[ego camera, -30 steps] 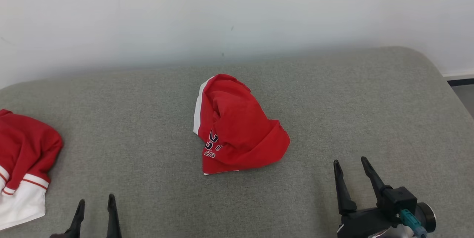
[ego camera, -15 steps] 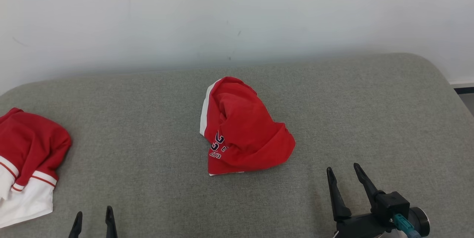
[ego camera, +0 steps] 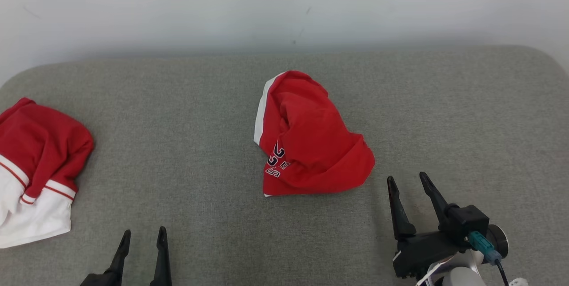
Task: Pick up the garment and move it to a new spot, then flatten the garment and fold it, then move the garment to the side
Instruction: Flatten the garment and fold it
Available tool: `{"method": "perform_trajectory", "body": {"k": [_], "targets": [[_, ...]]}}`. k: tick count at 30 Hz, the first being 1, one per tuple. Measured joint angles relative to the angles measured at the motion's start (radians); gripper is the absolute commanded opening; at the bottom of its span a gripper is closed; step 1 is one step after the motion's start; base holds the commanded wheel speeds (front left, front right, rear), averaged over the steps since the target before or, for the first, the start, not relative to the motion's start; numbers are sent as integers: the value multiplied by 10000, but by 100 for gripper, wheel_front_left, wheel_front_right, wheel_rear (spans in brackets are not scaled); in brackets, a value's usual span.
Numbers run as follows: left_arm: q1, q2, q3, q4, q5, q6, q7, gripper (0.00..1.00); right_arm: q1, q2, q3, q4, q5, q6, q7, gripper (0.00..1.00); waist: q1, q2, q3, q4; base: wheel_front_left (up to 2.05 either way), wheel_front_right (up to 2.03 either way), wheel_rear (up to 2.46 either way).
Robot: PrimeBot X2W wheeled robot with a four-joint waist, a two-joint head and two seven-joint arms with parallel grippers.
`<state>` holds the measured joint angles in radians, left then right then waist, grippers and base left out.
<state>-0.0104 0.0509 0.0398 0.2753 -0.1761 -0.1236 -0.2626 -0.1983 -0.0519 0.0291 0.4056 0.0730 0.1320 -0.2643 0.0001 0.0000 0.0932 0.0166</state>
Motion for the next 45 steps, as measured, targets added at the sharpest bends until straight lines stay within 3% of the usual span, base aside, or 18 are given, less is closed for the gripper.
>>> {"method": "perform_trajectory", "body": {"k": [17, 19, 26, 34, 40, 45], "targets": [[-781, 2, -694, 12, -196, 178, 0, 100, -1946, 2, 109, 2201, 1120, 0, 0, 97, 1, 0, 1447, 1059, 0, 0, 0], [-815, 0, -700, 0, -222, 182, 0, 100, -2031, 2, 219, 2209, 1198, 0, 2, 0, 1, 1, 1534, 1171, 0, 0, 0], [-774, 2, -654, 48, -295, 222, 0, 100, -1911, 2, 341, 591, 1298, 0, 2, 0, 0, 1, 1485, 1250, 0, 0, 0], [-475, 0, -686, 278, -453, 178, 0, 100, -1640, 2, 777, -1720, 1641, 0, 2, 0, -2, 0, 850, 898, 0, 0, 0], [-246, 0, -723, 462, -487, 155, 0, 100, -1702, 0, 1647, -2888, 2019, 0, 2, 0, -2, 0, 207, 535, 0, 0, 0], [48, 2, -905, 612, -531, 94, 0, 100, -2097, 4, 2569, -3267, 3003, 0, 2, 0, -3, 0, -330, 337, 0, 0, 0]]}}
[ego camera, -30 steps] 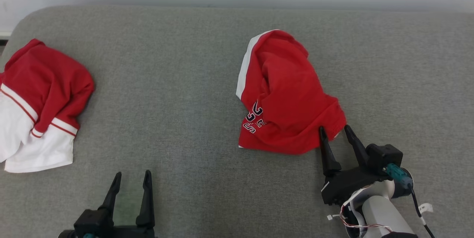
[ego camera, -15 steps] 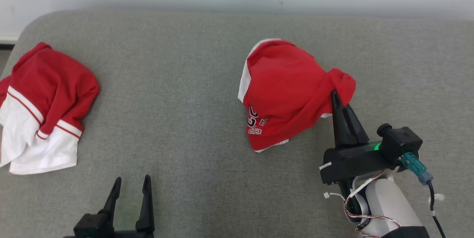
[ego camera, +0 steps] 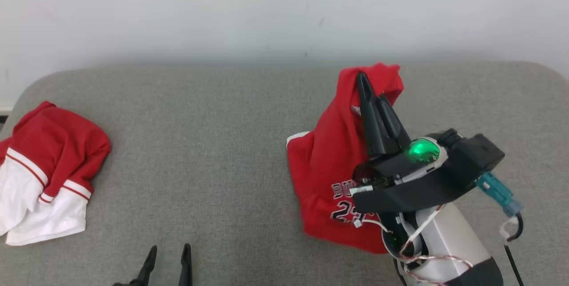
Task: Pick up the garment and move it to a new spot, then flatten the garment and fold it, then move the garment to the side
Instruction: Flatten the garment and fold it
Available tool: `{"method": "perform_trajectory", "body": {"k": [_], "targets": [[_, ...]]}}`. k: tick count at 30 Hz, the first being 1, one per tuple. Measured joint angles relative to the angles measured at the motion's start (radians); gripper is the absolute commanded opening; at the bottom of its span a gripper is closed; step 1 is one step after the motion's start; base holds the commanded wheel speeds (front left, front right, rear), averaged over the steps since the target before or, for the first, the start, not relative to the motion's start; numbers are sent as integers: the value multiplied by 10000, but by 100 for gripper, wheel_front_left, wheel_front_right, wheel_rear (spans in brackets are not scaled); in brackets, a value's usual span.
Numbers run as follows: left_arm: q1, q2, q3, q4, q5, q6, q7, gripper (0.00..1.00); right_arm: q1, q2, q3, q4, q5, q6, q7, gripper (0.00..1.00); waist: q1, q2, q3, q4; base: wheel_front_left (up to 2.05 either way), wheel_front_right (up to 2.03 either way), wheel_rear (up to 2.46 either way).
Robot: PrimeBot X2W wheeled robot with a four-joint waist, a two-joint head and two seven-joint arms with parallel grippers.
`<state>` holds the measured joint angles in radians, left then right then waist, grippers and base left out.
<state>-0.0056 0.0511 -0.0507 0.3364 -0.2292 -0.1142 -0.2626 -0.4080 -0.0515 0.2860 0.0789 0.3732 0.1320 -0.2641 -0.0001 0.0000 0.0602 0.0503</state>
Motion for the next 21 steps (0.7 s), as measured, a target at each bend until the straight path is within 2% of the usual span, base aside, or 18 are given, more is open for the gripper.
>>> {"method": "perform_trajectory", "body": {"k": [2, 6, 8, 13, 15, 17, 21], "targets": [[89, -6, -67, 77, -2, -2, 0, 100, -186, 10, 81, -13, 723, 0, -2, 0, -1, 0, -165, -23, 0, 0, 0], [229, -8, -196, 240, -23, -15, 0, 100, -435, 6, -4, 738, 999, 0, -4, 0, 0, -1, -310, 135, 0, 0, 0], [232, 0, -272, 274, -31, -17, 0, 100, -451, 21, -240, 1728, 704, 0, -4, 0, 0, 0, -318, 278, 0, 0, 0], [203, -2, -591, 299, -98, -86, 0, 100, -789, 4, -1386, 4895, -1041, 0, -4, 0, 0, 0, -220, 657, 0, 0, 0], [185, -2, -688, 313, -127, -88, 0, 100, -884, 0, -1904, 5831, -1969, 0, 0, 100, 0, 0, -150, 753, 0, 0, 0], [142, -6, -755, 314, -163, -90, 0, 100, -1018, 6, -2468, 6295, -2418, 0, 2, 100, 2, 0, -73, 791, 0, 0, 0], [31, -4, -805, 253, -163, -90, 0, 100, -971, 2, -3162, 6167, -2959, 0, 0, 100, 2, 1, -11, 672, 0, 0, 0]]}}
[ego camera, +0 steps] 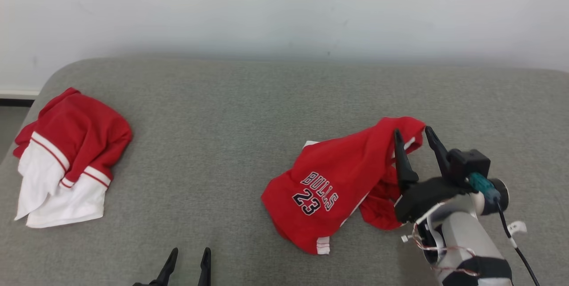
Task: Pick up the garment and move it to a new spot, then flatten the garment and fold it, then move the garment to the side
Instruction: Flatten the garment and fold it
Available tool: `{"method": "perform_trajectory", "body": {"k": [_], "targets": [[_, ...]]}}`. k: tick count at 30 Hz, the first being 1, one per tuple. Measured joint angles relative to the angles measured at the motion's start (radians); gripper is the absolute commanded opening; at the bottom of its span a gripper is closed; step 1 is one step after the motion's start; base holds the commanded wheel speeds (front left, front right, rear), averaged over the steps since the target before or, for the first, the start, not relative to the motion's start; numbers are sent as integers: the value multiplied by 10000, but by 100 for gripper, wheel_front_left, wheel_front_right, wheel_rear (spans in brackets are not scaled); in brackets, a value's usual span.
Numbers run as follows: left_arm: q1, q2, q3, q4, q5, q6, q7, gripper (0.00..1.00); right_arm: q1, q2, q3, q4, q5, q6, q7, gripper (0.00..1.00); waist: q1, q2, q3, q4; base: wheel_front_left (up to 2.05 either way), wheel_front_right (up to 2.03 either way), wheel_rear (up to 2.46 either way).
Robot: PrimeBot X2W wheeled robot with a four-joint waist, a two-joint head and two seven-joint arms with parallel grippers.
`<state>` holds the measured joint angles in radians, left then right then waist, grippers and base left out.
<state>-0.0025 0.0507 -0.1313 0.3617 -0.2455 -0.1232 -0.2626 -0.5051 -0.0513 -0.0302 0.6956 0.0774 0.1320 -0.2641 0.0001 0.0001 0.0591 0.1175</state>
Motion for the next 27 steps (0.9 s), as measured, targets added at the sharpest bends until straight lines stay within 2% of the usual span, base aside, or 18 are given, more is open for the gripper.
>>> {"method": "perform_trajectory", "body": {"k": [5, 14, 23, 27], "targets": [[4, -2, -226, -96, -8, -10, 0, 100, 1064, 0, -487, -1024, -366, 0, 0, 100, -1, -1, -125, -488, 0, 0, 0], [-74, -4, -1039, -92, -234, -25, 0, 100, 2562, -6, -479, -2324, -347, 0, -2, 100, -1, -1, -271, -1447, 0, 0, 0], [-639, -6, -2683, 780, -723, -63, 0, 100, 2652, -2, -378, -2740, -155, 0, 0, 100, -1, -1, 128, -2248, 0, 0, 0], [-1023, -12, -3010, 1473, -1072, -82, 0, 100, 2390, -2, -382, -2861, -102, 0, 0, 100, 0, 0, 473, -2535, 0, 0, 0]]}}
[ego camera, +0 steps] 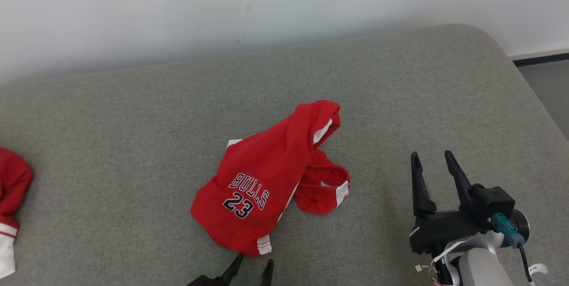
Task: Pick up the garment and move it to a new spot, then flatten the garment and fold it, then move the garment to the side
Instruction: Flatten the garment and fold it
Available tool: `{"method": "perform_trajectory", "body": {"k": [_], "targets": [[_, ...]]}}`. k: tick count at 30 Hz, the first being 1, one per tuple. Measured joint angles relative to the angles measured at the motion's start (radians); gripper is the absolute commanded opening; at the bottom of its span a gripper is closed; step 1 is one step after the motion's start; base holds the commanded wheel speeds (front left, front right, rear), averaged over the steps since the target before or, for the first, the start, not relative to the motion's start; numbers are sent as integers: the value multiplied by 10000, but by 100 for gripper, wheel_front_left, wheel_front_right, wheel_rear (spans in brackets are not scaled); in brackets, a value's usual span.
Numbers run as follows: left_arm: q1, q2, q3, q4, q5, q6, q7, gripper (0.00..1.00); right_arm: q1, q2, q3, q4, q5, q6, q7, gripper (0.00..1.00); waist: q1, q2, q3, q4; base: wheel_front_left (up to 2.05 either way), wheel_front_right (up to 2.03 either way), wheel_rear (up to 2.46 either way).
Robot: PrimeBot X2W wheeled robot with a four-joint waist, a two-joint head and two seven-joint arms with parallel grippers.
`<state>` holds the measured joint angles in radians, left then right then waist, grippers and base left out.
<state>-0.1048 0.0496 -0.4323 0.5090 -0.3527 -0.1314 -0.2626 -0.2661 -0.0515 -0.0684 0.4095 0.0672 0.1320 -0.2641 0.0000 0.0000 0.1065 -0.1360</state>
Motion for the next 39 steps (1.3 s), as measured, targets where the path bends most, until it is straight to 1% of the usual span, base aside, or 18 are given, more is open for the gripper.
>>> {"method": "perform_trajectory", "body": {"k": [5, 9, 10, 11, 12, 13, 16, 20, 25, 29, 32, 35, 37, 39], "targets": [[-361, -13, -67, 236, -27, 0, 0, 100, -68, 0, -48, -42, 15, 0, 0, 100, 0, 0, 337, -261, 0, 0, 0], [-433, -8, 157, 336, -65, 0, -4, 100, -75, -4, -148, -33, 17, 0, 0, 100, 1, 0, 584, -446, 0, 0, 0], [-441, -10, 207, 343, -71, -2, -6, 95, -76, 0, -151, -27, 17, 0, 0, 100, 1, 0, 628, -477, 0, 0, 0], [-444, -12, 267, 295, -107, -4, -10, 67, -76, 0, -153, -25, 17, 0, 0, 100, 1, 0, 666, -500, 0, 0, 0], [-467, -6, 305, 196, -90, -2, -10, 20, -79, -2, -173, -25, 19, 0, 0, 100, 1, 0, 699, -514, 0, 0, 0], [-497, -2, 328, 77, -63, 0, -6, 0, -82, -2, -178, -25, 29, 0, 0, 100, 1, 0, 726, -517, 0, 0, 0], [-517, -10, 474, -604, 71, -2, -2, 0, -133, 0, -171, 4, 100, 0, 0, 100, 1, 1, 736, -453, 0, 0, 0], [-492, -10, 771, -1950, 171, -2, 0, 0, -119, -2, -219, 100, 171, 0, -2, 100, 1, 0, 640, -252, 0, 0, 0], [-426, 8, 1718, -3584, 339, -2, -2, 0, 19, 0, -130, 259, 347, 0, 0, 100, 1, 0, 394, 123, 0, 0, 0], [-442, 6, 2222, -4456, 522, -2, -2, 0, 80, 4, 48, 368, 541, 0, 0, 100, 0, 0, 121, 415, 0, 0, 0], [-425, 23, 2385, -4673, 541, -2, -2, 0, 161, 2, 107, 445, 639, 0, 0, 100, 0, 0, -90, 612, 0, 0, 0], [-363, 23, 2847, -4631, 476, -2, -2, 0, 212, 0, 215, 508, 679, 0, 0, 100, 0, -1, -230, 792, 0, 0, 0], [-186, 23, 3283, -4309, 303, -2, -2, 0, 209, 4, 291, 529, 686, 0, 0, 100, 0, 0, -270, 880, 0, 0, 0], [-43, 27, 3630, -3693, 213, 0, -2, 0, 207, 8, 368, 560, 713, 0, 0, 100, -1, -1, -242, 902, 0, 0, 0]]}}
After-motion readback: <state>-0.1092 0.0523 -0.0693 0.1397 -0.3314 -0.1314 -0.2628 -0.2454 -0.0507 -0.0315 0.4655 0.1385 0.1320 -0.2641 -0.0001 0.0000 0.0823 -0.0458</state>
